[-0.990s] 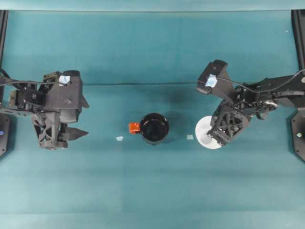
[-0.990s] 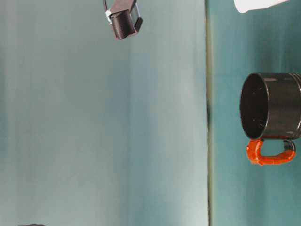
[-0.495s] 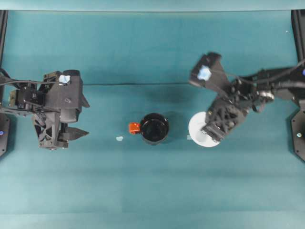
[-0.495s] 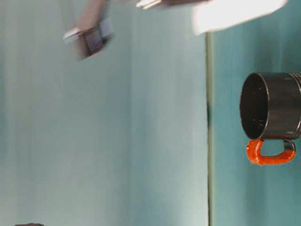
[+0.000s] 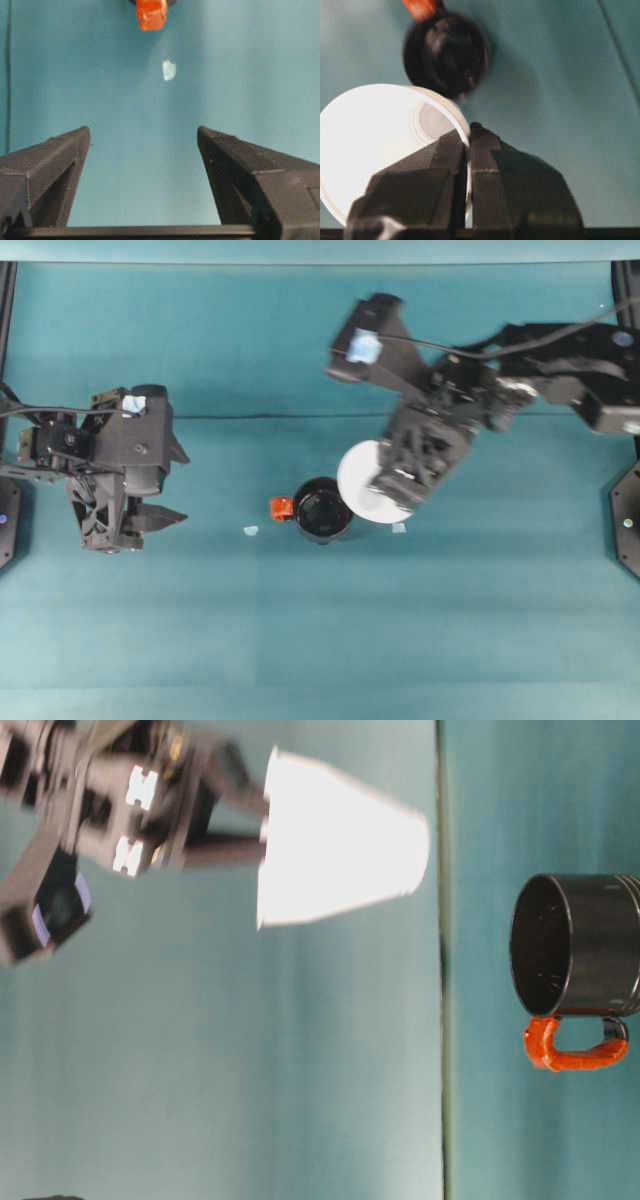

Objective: Put the paper cup into the moved red handle cup holder.

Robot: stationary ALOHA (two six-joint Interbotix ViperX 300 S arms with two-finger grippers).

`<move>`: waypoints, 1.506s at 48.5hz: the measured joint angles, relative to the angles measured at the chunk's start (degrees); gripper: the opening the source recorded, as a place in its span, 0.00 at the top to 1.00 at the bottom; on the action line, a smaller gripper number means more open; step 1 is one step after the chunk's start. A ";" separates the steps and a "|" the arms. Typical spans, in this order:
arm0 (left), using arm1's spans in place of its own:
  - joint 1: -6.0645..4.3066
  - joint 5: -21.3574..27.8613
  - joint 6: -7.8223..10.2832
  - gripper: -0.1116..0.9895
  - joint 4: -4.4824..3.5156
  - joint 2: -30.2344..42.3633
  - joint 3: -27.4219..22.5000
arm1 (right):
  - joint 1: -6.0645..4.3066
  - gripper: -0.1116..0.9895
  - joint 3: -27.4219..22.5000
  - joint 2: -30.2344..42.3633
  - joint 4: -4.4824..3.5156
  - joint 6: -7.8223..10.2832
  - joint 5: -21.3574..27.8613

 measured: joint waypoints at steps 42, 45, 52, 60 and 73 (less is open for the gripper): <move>0.09 0.00 -1.76 0.08 0.00 -0.97 0.00 | 0.70 1.00 3.25 11.60 -0.53 -3.25 -15.12; 0.00 0.00 -1.93 0.08 0.00 -0.88 0.00 | 0.79 1.00 3.34 11.87 -0.53 -3.25 -16.08; 0.00 -0.09 -2.11 0.08 0.00 -0.97 0.00 | 0.97 1.00 3.34 12.57 -1.49 -3.25 -17.23; -0.18 -0.09 -2.11 0.08 0.00 -0.97 0.00 | 1.23 1.00 3.34 13.45 -1.93 -3.25 -17.14; -0.53 -0.09 -2.20 0.08 0.00 -0.88 0.00 | 1.76 1.00 3.34 13.45 -2.02 -3.25 -17.23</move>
